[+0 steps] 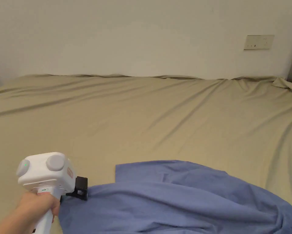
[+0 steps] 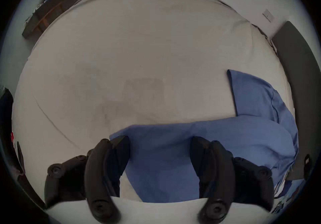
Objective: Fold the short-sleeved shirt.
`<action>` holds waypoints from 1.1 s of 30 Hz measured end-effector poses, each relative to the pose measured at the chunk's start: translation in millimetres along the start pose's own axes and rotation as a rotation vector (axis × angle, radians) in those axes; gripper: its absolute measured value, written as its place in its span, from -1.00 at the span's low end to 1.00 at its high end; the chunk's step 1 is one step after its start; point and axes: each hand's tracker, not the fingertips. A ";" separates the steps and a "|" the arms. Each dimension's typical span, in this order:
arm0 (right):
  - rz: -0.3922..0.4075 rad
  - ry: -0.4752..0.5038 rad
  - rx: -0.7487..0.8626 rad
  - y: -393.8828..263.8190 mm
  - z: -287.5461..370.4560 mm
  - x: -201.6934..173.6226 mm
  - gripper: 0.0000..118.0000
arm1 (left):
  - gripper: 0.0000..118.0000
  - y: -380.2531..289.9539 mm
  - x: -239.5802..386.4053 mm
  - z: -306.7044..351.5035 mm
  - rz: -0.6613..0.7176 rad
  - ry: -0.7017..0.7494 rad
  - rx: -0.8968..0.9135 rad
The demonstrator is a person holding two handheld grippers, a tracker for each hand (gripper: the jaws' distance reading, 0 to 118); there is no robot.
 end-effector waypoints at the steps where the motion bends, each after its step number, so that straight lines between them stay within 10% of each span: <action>1: -0.003 -0.005 -0.002 -1.1 0.1 2.3 -0.91 | 0.27 -3.3 2.2 5.7 0.000 0.004 0.025; 4: -0.024 -0.005 -0.010 -1.7 -4.4 10.7 -0.91 | -0.94 -7.0 5.2 10.3 -0.011 0.040 0.046; 8: -0.130 0.000 -0.045 1.2 -17.2 24.1 -0.90 | -0.94 -13.1 7.2 12.4 0.007 -0.017 0.047; 9: -0.154 0.028 -0.070 3.5 -22.1 27.8 -0.72 | -0.94 -17.5 10.0 16.9 0.002 -0.018 0.057; 12: -0.185 0.098 -0.181 13.0 -44.6 32.4 0.95 | -0.94 -23.5 9.7 25.8 0.010 -0.043 0.061; 13: -0.184 0.130 -0.227 14.8 -55.9 31.5 1.00 | -0.94 -23.3 9.1 28.6 0.009 -0.052 0.063; 21: -0.282 0.165 -0.405 -0.4 -128.3 21.6 0.91 | -0.94 -30.3 8.7 27.3 -0.035 -0.066 0.062; 24: -0.370 0.171 -0.393 -7.4 -130.0 23.2 -0.55 | -0.94 -35.7 9.8 30.4 -0.046 -0.075 0.077; 25: -0.429 0.199 -0.365 -9.9 -127.5 25.5 -0.75 | -0.94 -33.2 6.6 28.2 -0.041 -0.091 0.086; 33: -0.414 0.265 -0.097 19.6 -81.9 22.3 -0.89 | -0.94 -24.0 -4.0 88.3 0.039 -0.291 0.352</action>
